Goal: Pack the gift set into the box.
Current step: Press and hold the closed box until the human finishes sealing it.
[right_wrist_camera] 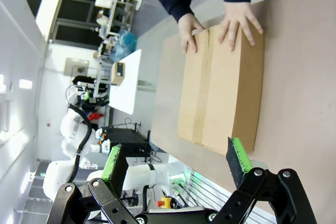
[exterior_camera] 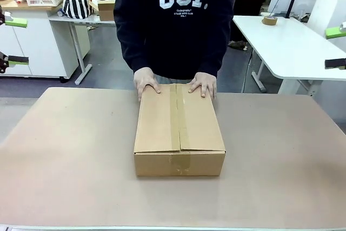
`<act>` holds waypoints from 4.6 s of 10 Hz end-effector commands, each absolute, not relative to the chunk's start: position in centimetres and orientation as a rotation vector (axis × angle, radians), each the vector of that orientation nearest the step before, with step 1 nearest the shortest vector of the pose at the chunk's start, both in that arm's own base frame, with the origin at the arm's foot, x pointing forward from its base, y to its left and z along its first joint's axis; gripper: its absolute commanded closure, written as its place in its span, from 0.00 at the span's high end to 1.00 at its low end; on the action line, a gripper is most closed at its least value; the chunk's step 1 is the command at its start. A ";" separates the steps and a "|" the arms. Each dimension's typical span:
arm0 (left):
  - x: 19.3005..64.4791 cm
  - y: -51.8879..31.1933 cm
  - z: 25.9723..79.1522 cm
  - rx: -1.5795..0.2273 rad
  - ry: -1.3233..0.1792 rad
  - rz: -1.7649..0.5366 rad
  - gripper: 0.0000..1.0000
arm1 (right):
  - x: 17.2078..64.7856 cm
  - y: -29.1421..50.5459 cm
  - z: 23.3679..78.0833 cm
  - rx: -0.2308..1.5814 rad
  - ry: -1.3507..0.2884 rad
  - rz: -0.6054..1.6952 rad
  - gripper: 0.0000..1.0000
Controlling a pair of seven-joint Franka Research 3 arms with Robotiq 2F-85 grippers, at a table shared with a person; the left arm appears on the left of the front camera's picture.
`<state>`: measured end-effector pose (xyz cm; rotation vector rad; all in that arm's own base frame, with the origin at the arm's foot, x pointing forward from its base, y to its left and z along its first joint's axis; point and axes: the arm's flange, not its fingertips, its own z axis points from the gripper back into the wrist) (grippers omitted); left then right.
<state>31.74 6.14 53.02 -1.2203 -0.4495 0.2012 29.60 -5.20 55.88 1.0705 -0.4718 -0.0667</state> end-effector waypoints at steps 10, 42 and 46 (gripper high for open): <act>32.0 6.0 52.9 -1.235 -0.468 0.182 1.00 | 30.0 -5.1 56.0 1.090 -0.495 -0.044 1.00; 38.6 -22.4 31.7 -0.844 -0.958 -1.472 1.00 | 42.7 18.9 31.2 0.787 -0.798 1.417 1.00; 38.8 -21.6 32.0 -0.852 -0.921 -1.472 1.00 | 42.7 19.0 32.3 0.821 -0.778 1.392 1.00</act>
